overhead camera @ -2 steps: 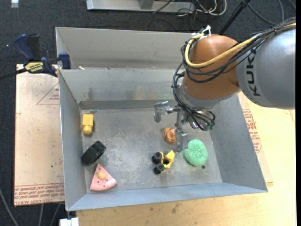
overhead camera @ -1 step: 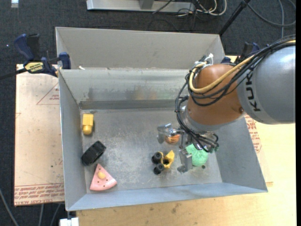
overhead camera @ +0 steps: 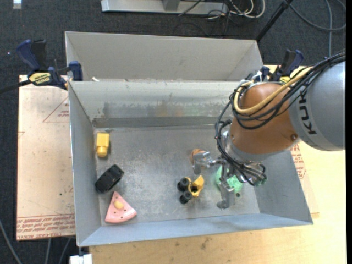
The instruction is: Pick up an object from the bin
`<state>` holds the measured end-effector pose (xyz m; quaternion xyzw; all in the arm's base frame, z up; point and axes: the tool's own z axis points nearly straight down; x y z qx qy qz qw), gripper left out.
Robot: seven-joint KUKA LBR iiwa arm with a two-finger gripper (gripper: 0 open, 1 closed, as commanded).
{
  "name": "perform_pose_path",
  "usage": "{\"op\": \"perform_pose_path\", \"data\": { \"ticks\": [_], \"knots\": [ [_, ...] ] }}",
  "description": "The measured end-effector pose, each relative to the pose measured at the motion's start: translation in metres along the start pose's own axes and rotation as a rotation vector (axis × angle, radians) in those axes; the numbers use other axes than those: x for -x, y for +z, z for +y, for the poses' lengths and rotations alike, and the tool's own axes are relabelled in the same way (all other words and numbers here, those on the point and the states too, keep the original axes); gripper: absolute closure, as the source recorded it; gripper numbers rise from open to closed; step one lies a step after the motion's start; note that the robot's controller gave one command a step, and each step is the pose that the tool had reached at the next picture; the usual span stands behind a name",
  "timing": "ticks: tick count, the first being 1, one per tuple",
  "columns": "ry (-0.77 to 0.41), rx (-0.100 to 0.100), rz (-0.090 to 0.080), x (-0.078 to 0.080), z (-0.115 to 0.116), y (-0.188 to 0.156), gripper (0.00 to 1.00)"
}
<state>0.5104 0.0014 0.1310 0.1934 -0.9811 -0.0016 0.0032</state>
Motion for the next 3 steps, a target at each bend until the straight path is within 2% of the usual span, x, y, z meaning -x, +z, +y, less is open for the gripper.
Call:
{"op": "perform_pose_path", "data": {
  "ticks": [1, 2, 3],
  "knots": [
    [-0.113, -0.006, -0.009, 0.002, 0.010, 0.012, 0.00],
    [-0.430, -0.006, -0.008, 0.001, 0.027, 0.040, 0.00],
    [-0.490, -0.007, -0.017, 0.037, 0.033, 0.058, 1.00]
  ]
}}
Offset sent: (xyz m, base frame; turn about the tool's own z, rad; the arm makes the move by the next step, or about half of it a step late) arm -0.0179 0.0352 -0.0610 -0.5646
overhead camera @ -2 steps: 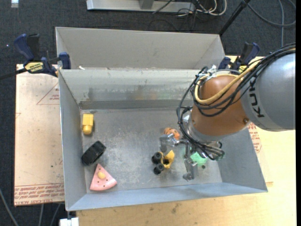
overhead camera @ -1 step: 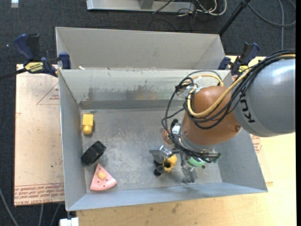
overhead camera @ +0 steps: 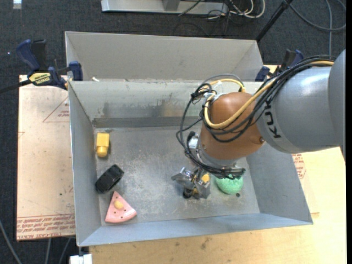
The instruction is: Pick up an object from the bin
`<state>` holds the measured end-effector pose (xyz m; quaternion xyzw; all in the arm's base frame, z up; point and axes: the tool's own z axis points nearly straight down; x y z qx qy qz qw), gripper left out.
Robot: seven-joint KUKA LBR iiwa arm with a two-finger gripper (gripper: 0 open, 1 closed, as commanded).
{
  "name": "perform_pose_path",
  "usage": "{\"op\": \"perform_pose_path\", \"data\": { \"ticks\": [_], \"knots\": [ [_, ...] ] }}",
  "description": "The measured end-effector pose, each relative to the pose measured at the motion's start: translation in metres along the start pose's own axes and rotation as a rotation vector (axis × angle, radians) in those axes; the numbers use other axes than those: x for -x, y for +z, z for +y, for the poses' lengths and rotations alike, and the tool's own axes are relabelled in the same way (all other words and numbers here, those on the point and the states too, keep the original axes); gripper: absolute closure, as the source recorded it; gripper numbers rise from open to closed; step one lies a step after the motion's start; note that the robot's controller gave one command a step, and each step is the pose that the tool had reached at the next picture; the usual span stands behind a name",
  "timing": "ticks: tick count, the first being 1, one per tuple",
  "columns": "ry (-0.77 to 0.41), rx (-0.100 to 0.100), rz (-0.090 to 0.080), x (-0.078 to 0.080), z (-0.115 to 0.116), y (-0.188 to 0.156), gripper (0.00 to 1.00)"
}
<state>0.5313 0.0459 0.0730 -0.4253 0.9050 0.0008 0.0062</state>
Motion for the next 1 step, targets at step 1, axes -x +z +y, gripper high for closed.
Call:
{"op": "perform_pose_path", "data": {
  "ticks": [1],
  "knots": [
    [0.001, 0.000, 0.000, -0.0002, -0.0001, 0.0001, 1.00]
  ]
}}
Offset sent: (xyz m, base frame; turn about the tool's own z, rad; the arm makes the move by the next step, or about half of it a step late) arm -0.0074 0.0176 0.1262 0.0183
